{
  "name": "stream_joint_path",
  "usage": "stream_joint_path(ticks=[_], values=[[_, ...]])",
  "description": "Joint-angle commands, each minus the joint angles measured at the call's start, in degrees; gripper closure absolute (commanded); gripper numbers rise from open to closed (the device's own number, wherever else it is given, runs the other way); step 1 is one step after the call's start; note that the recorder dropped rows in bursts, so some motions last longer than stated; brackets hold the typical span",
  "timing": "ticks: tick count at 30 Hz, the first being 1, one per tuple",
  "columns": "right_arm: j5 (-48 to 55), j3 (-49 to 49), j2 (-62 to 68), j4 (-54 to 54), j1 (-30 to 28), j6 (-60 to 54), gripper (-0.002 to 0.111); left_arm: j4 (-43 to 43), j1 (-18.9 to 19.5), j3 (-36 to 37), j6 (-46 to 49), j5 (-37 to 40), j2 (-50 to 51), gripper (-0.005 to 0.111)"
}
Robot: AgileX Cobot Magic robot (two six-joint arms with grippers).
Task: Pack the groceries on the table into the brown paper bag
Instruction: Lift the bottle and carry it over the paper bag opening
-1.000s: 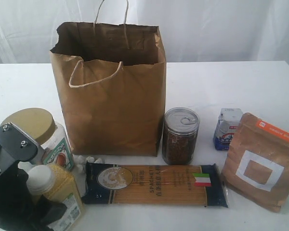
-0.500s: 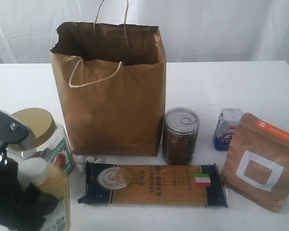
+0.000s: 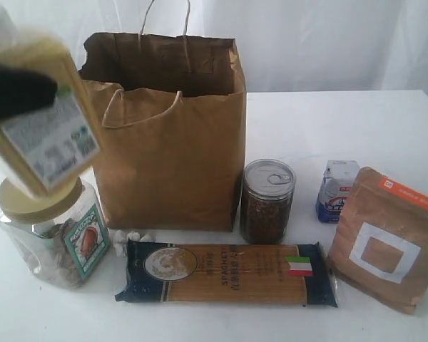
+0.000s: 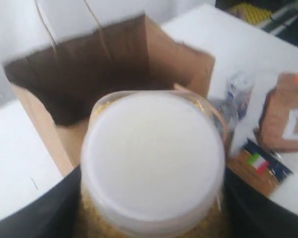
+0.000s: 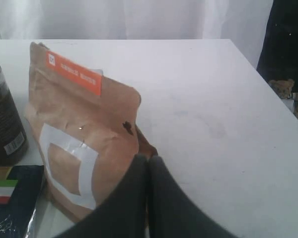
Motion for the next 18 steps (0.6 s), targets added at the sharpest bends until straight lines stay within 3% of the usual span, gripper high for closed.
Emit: stream_joint_path(ticks=[1,4,12,18], values=[[-0.24,0.29,-0.32,-0.03,-0.32,0.13,0.108,10.3,-0.23,-4.46,-0.37,-16.85,-1.18,0.107],[-0.24,0.29,-0.32,-0.03,-0.32,0.13,0.108,14.61,-0.23,-4.49,-0.37,-25.14,0.1,0.107],[-0.24,0.29,-0.32,-0.03,-0.32,0.13,0.108,13.41,-0.13,-4.49,3.27,-43.05,13.01,0.107],[-0.24,0.29,-0.32,-0.03,-0.32,0.13,0.108,6.76,-0.13,-4.49,8.43,-43.53,18.41,0.107]])
